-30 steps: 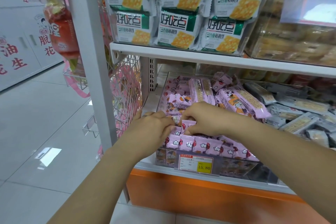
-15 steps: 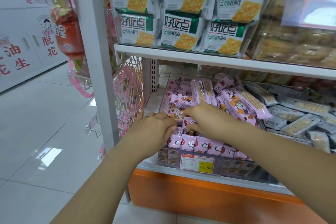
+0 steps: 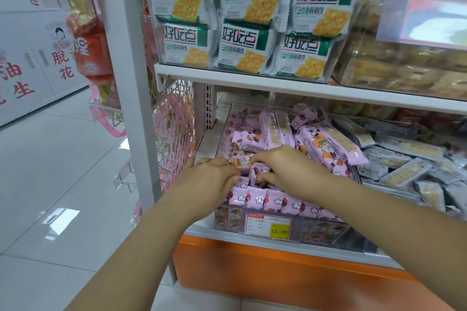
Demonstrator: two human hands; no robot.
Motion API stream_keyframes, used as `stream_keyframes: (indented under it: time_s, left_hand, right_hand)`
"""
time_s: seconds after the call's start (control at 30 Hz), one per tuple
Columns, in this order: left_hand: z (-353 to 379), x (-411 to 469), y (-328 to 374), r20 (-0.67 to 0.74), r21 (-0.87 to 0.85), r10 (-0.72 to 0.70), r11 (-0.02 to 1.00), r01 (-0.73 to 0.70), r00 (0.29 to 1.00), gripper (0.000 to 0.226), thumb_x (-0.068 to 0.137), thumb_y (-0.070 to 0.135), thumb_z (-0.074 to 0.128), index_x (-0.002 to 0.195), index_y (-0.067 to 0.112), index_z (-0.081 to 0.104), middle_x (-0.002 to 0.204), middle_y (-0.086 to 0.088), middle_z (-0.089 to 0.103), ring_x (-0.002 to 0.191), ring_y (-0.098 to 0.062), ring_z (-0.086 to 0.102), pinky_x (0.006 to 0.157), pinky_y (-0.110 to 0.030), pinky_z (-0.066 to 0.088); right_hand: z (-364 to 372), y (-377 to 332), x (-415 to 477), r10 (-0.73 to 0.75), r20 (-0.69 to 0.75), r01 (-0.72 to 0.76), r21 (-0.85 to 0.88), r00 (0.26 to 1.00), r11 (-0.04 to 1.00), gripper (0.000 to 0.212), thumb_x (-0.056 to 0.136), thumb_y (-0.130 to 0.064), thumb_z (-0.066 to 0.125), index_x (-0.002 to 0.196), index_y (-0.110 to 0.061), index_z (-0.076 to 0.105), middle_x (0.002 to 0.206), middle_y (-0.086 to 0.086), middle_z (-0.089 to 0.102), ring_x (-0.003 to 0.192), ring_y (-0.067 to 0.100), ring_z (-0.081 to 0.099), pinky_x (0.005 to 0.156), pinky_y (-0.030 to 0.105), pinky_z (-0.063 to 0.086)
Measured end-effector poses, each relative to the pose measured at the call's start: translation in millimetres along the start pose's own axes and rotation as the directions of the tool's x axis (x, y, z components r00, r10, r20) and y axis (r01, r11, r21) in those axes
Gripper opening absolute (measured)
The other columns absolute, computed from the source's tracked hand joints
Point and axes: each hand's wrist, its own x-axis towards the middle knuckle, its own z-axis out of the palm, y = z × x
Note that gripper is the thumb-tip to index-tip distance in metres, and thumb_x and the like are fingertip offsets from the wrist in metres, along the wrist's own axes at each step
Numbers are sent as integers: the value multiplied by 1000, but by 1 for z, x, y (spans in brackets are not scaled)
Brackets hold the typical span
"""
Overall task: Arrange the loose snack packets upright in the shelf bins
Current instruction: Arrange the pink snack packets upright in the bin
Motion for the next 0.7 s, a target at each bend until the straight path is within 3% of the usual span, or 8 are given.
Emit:
stream_keyframes:
  time_s: [0.1, 0.2, 0.3, 0.37, 0.5, 0.57, 0.63, 0.7]
  left_hand:
    - [0, 0, -1, 4, -15, -2, 1000, 2, 1000, 37, 102, 41, 28, 127, 34, 54, 125, 11, 51, 123, -15, 45, 116, -47, 16]
    - [-1, 1, 0, 12, -22, 0, 1000, 0, 1000, 37, 102, 41, 29, 127, 34, 54, 126, 12, 52, 123, -14, 46, 116, -48, 16]
    - [-1, 1, 0, 15, -19, -6, 1000, 6, 1000, 38, 101, 42, 29, 128, 33, 54, 126, 11, 51, 122, -14, 46, 116, -48, 16]
    - [-1, 0, 0, 12, -15, -5, 1000, 5, 1000, 38, 101, 42, 29, 128, 33, 54, 127, 11, 51, 122, -15, 46, 116, -49, 17]
    - [0, 1, -1, 6, 0, 2, 1000, -2, 1000, 37, 102, 42, 29, 128, 35, 53, 127, 11, 51, 122, -16, 46, 115, -48, 18]
    - [1, 2, -1, 2, -3, 4, 1000, -4, 1000, 36, 102, 41, 30, 128, 35, 53, 127, 11, 51, 122, -15, 46, 115, -48, 18]
    - [1, 2, -1, 0, -2, 3, 1000, -3, 1000, 35, 102, 40, 30, 127, 35, 54, 126, 11, 52, 121, -15, 47, 115, -47, 18]
    - [1, 2, -1, 1, -4, 3, 1000, -3, 1000, 35, 102, 40, 30, 127, 34, 54, 125, 10, 52, 120, -15, 47, 115, -47, 19]
  right_hand:
    - [-19, 1, -1, 5, 36, -6, 52, 999, 999, 39, 93, -27, 59, 130, -20, 53, 81, 0, 58, 60, 12, 46, 56, 28, 35]
    - [-36, 6, 2, -44, 120, 46, -19, 992, 999, 37, 93, -30, 58, 127, -15, 55, 103, 5, 61, 72, 12, 46, 66, 28, 34]
    - [-33, 5, 10, -74, 258, 81, -16, 963, 997, 34, 93, -25, 58, 127, -17, 56, 125, 2, 57, 100, 18, 53, 84, 30, 42]
    - [-25, 4, 14, -78, 311, 77, 17, 947, 997, 33, 93, -20, 59, 125, -19, 57, 126, 1, 56, 103, 16, 53, 83, 29, 41]
    - [-22, 1, 14, -103, 308, 85, 73, 946, 994, 31, 93, -15, 58, 124, -18, 58, 93, -13, 56, 67, -13, 46, 56, 4, 32]
    - [-23, 1, 13, -118, 304, 85, 121, 945, 989, 33, 93, -13, 58, 125, -18, 59, 73, -20, 51, 54, -13, 45, 50, 2, 32]
    - [-23, 0, 14, -128, 313, 79, 164, 941, 983, 36, 91, -10, 61, 126, -18, 59, 47, -15, 45, 46, -14, 46, 47, 4, 33]
    - [-23, -1, 15, -137, 320, 84, 173, 937, 981, 39, 89, -10, 63, 126, -19, 58, 40, -24, 48, 43, -14, 45, 46, 6, 34]
